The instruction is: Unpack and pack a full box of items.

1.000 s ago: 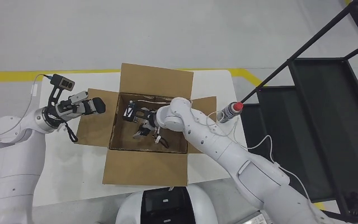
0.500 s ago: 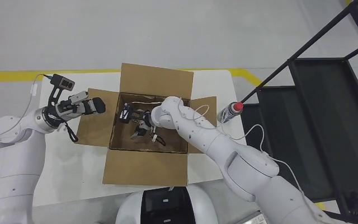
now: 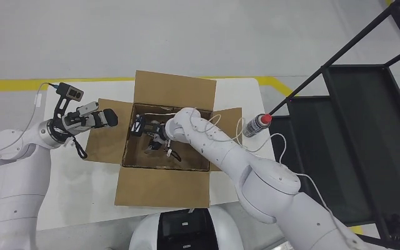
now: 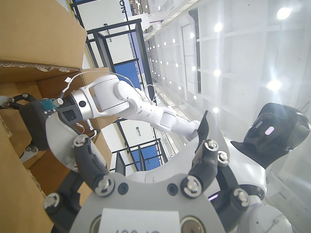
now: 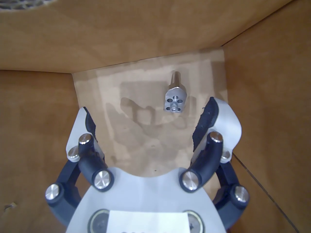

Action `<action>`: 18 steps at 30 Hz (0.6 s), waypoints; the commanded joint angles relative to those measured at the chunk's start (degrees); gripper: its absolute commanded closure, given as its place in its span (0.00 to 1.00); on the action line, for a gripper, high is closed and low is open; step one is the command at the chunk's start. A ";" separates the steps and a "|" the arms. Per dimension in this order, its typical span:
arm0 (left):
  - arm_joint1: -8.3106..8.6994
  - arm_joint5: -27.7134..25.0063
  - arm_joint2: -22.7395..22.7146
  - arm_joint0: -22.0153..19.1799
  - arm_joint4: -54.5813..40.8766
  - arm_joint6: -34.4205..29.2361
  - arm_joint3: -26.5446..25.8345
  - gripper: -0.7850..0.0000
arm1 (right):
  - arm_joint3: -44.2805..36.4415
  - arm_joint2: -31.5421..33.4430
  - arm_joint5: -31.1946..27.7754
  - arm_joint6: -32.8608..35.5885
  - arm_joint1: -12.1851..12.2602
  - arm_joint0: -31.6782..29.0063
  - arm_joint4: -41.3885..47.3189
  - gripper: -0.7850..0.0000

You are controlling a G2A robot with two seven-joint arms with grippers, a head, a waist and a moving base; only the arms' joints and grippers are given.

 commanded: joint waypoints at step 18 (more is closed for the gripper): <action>0.00 0.00 0.00 0.00 0.00 0.00 0.00 0.00 | 9.24 -0.79 0.05 -4.52 -4.65 1.60 -0.81 0.09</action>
